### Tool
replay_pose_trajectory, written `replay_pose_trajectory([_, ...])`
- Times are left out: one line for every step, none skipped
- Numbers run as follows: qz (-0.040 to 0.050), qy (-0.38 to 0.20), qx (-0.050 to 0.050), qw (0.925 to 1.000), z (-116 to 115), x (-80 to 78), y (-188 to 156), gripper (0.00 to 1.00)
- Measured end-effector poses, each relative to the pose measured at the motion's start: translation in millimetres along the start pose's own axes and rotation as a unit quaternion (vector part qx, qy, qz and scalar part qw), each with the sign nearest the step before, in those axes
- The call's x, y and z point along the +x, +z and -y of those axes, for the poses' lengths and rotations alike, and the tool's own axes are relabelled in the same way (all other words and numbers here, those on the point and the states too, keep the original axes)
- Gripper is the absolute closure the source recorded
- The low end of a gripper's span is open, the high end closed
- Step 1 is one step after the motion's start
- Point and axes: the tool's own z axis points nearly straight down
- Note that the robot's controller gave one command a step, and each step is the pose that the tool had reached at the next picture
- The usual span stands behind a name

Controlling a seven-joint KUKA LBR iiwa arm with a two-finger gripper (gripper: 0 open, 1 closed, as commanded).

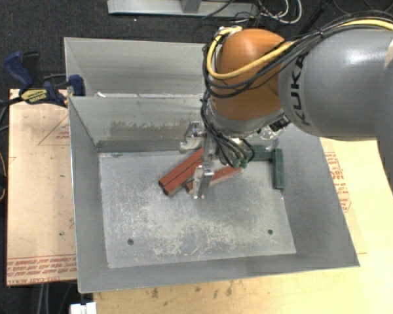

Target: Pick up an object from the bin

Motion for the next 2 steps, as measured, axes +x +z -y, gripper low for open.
replay_pose_trajectory([0.0004,-0.052,0.000,0.9987,9,-28.7,80,0.00])
replay_pose_trajectory([-0.0006,-0.100,-0.002,0.9950,17,-60.7,120,0.00])
